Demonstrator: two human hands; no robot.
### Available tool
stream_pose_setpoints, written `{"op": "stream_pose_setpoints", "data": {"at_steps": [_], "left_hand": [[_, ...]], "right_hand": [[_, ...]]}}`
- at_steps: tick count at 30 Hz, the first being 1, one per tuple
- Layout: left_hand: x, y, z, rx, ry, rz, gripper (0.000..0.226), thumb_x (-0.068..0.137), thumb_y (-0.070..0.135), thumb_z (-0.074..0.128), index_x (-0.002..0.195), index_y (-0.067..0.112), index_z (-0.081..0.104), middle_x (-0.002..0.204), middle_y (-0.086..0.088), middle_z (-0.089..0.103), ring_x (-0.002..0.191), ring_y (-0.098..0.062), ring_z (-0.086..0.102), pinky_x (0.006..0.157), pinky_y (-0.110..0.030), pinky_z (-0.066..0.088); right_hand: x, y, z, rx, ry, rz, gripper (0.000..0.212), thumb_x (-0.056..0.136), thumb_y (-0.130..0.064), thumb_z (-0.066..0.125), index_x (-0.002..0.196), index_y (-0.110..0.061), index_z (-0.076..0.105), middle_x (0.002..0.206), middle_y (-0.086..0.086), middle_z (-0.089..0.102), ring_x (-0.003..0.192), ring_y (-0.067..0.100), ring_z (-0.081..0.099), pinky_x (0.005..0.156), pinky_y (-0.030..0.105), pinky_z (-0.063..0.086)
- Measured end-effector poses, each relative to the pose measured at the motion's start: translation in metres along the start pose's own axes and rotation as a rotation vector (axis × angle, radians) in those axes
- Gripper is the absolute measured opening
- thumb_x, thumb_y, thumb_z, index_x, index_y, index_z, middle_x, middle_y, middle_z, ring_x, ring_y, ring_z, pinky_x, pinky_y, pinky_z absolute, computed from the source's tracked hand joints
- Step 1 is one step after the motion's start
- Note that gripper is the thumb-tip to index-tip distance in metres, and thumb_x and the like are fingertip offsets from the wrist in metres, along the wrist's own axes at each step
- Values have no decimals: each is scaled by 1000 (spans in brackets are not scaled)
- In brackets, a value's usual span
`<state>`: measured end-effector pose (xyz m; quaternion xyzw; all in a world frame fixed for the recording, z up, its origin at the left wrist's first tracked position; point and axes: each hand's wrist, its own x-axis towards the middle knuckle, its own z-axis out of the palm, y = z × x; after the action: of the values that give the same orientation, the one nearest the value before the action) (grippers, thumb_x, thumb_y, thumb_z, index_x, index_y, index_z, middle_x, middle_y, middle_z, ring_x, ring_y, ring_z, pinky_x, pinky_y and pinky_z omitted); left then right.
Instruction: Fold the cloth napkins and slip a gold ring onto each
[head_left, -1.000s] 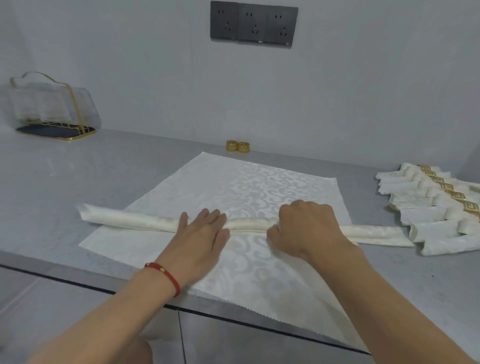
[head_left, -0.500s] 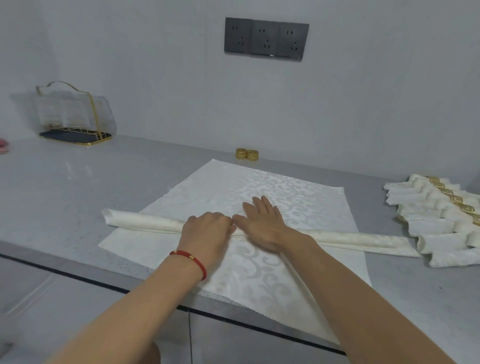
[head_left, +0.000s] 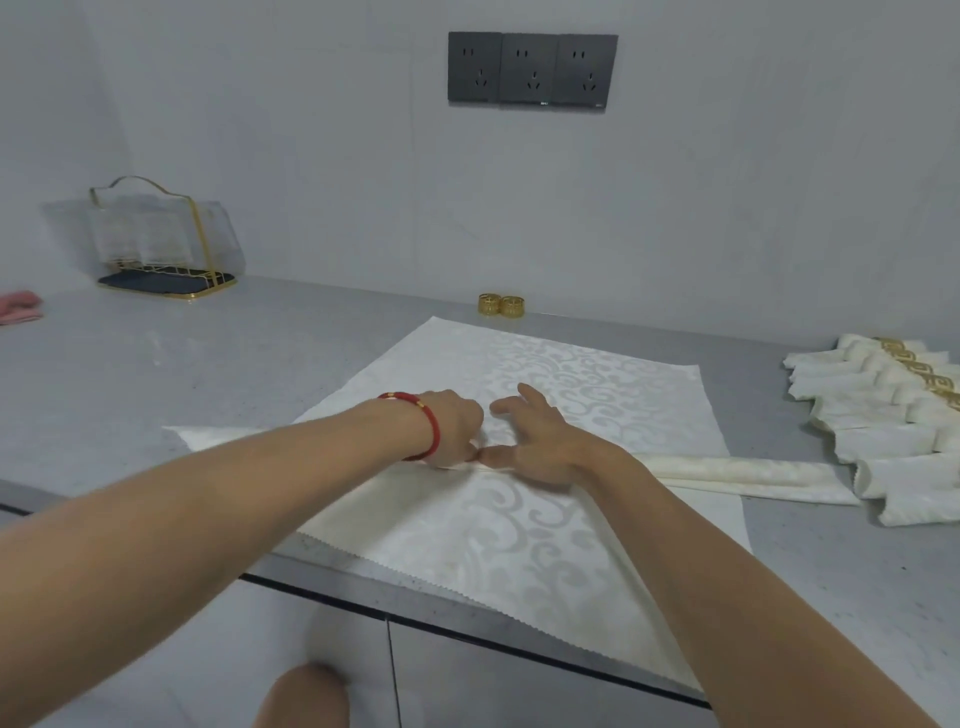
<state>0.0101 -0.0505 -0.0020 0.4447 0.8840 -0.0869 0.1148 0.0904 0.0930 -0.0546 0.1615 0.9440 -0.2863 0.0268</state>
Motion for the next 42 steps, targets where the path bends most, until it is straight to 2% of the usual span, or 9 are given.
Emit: {"op": "stream_pose_setpoints", "data": {"at_steps": [6,10,12,18,23,26,30,34,42], "left_hand": [[4,-23,-29,-461,-337,83,20,91,5,54,103,20,62,94,-12,67,76,-21,62,69,-31,52],[4,-42,-34,-598,-469,245,33,91,-8,54,112,9,72,112,-21,71,96,-30,69,89,-39,56],[5,-44,-31,-638,-445,324,36,89,-12,59,114,10,71,108,-21,72,95,-28,70,85,-37,57],[14,-31,-10,-655,-206,408,14,88,20,75,99,16,68,77,-13,72,73,-23,66,72,-32,56],[23,-27,2,-554,-149,416,11,91,42,69,92,32,66,70,1,65,62,-15,56,67,-30,48],[25,-27,7,-528,-121,397,13,93,46,64,85,37,65,66,8,61,61,-12,54,65,-25,45],[25,-25,7,-573,-130,360,24,93,47,63,78,29,66,69,3,61,61,-15,52,63,-28,43],[29,-20,10,-498,-55,309,26,91,47,62,72,28,65,68,5,63,62,-11,54,66,-26,43],[28,-5,5,-261,16,258,25,88,44,60,70,27,63,80,6,70,78,-12,62,75,-28,49]], "right_hand": [[3,-1,5,11,55,11,86,88,-55,69,158,-30,25,170,-3,-15,157,30,-5,125,47,16],[-1,-1,3,50,41,-5,91,86,-57,71,159,-30,25,171,-5,-9,157,30,-5,125,48,16],[-2,1,1,80,36,-40,92,84,-58,73,158,-30,26,170,-6,1,158,30,-2,126,49,15],[-1,8,-7,218,-34,-69,73,84,-60,68,148,-39,39,156,-12,34,150,23,28,119,47,32],[-15,26,-48,431,-60,-150,38,93,-9,62,128,-24,67,133,-5,66,124,12,61,109,32,47],[-32,44,-82,172,-67,-114,14,96,-28,68,106,-21,76,106,2,76,97,24,70,85,32,54],[-47,55,-90,-215,-130,34,25,92,-51,64,93,-26,70,91,-17,65,84,9,61,80,28,48],[-46,48,-82,-321,-125,88,29,91,-47,64,86,-19,61,86,-7,61,79,16,56,76,32,46],[-52,-8,-68,-813,-66,45,14,97,-23,55,110,-18,54,101,3,53,88,27,57,75,40,47]]}}
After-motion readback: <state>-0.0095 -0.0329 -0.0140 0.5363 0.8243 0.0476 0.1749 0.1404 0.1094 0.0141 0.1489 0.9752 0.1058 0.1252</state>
